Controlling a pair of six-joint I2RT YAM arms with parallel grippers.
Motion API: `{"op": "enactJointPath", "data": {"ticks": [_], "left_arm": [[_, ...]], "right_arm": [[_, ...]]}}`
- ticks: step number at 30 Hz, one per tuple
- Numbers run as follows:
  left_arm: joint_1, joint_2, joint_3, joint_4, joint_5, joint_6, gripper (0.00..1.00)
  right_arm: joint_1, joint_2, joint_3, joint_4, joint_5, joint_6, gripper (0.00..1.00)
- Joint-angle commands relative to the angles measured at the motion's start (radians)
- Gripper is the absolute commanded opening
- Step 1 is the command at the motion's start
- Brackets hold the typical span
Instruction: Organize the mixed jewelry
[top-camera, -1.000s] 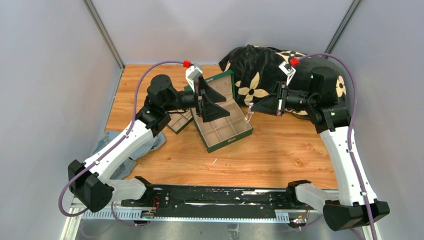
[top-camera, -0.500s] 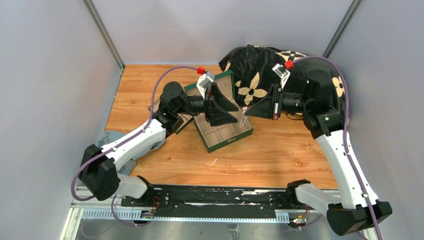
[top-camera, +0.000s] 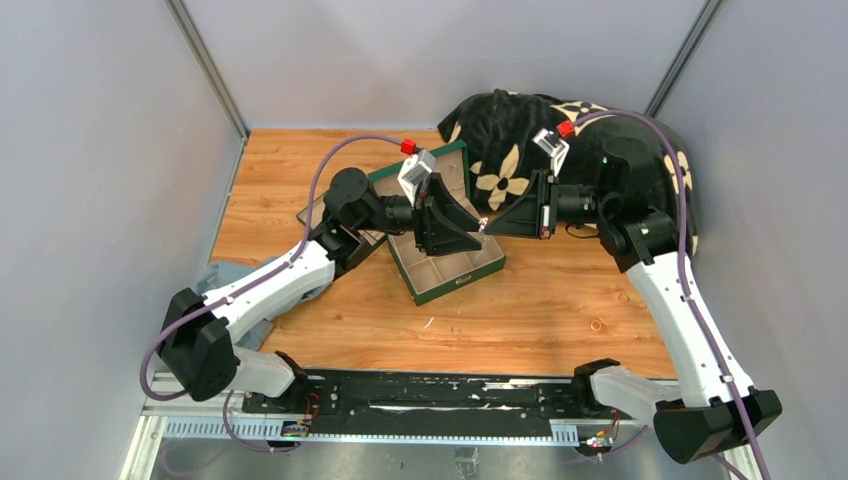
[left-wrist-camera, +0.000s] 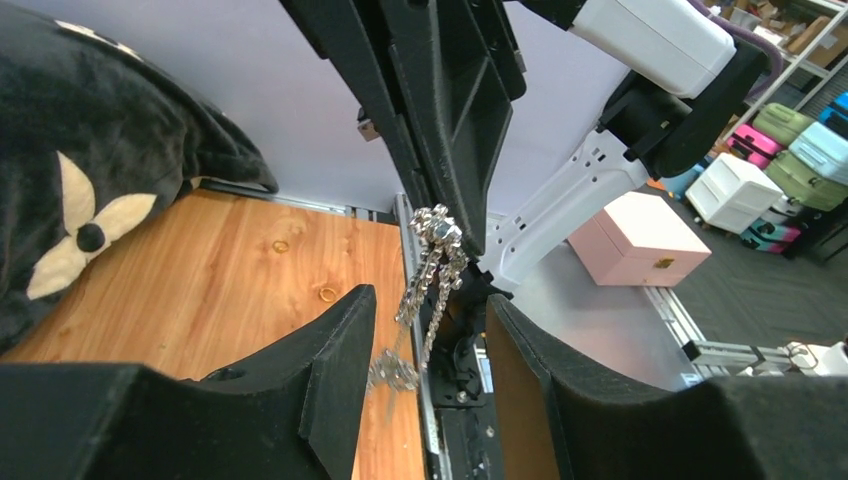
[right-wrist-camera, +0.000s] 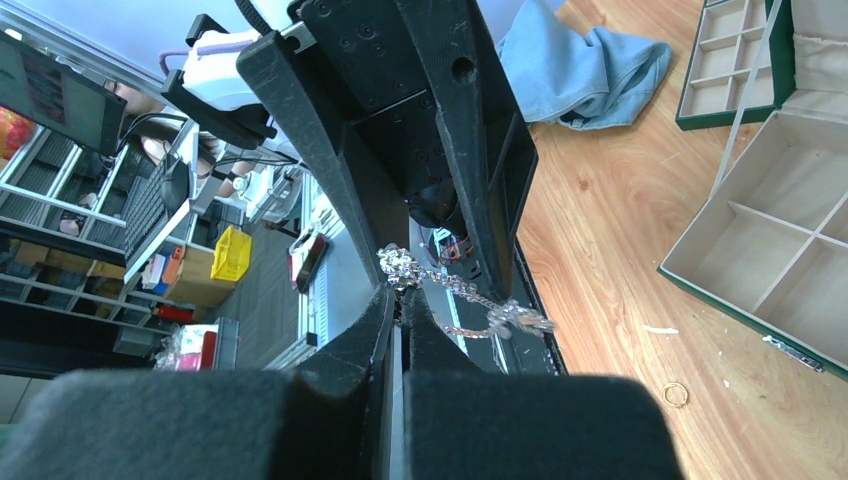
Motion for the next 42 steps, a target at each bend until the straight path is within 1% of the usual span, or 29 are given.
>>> {"op": "enactJointPath", "data": {"ticks": [1, 8, 15, 22, 23, 25, 27, 29, 31, 35, 42], "left_arm": [[-0.014, 0.015, 0.027, 0.028, -0.005, 0.027, 0.49], [-0.014, 0.027, 0.026, 0.030, 0.009, 0.028, 0.39], [-0.014, 0.021, 0.015, 0.032, -0.002, 0.036, 0.41], [-0.012, 0.032, 0.024, 0.035, 0.014, 0.057, 0.28], [-0.011, 0.038, 0.028, 0.034, 0.016, 0.056, 0.28], [-0.009, 0.041, 0.027, 0.034, 0.014, 0.049, 0.31], [-0.006, 0.037, 0.018, 0.034, 0.012, 0.049, 0.40], [0.000, 0.028, 0.004, 0.033, 0.007, 0.055, 0.45], [0.009, 0.019, -0.005, 0.033, 0.003, 0.066, 0.46], [0.025, 0.016, -0.011, 0.032, 0.006, 0.061, 0.43], [0.031, 0.010, -0.028, 0.032, 0.002, 0.057, 0.42]], "right_arm": [[0.019, 0.016, 0.019, 0.008, -0.033, -0.017, 0.00], [0.020, 0.022, 0.023, 0.008, -0.036, -0.020, 0.00], [0.020, 0.018, 0.011, -0.023, -0.031, -0.044, 0.00], [0.020, 0.020, 0.010, -0.044, -0.031, -0.062, 0.00], [0.020, 0.020, 0.011, -0.044, -0.033, -0.063, 0.00], [0.020, 0.021, 0.012, -0.044, -0.033, -0.063, 0.00], [0.020, 0.018, 0.013, -0.044, -0.031, -0.065, 0.00], [0.020, 0.015, 0.010, -0.048, -0.030, -0.066, 0.00], [0.020, 0.014, 0.009, -0.053, -0.030, -0.071, 0.00], [0.020, 0.017, 0.009, -0.055, -0.032, -0.075, 0.00], [0.020, 0.016, 0.009, -0.057, -0.032, -0.076, 0.00]]}}
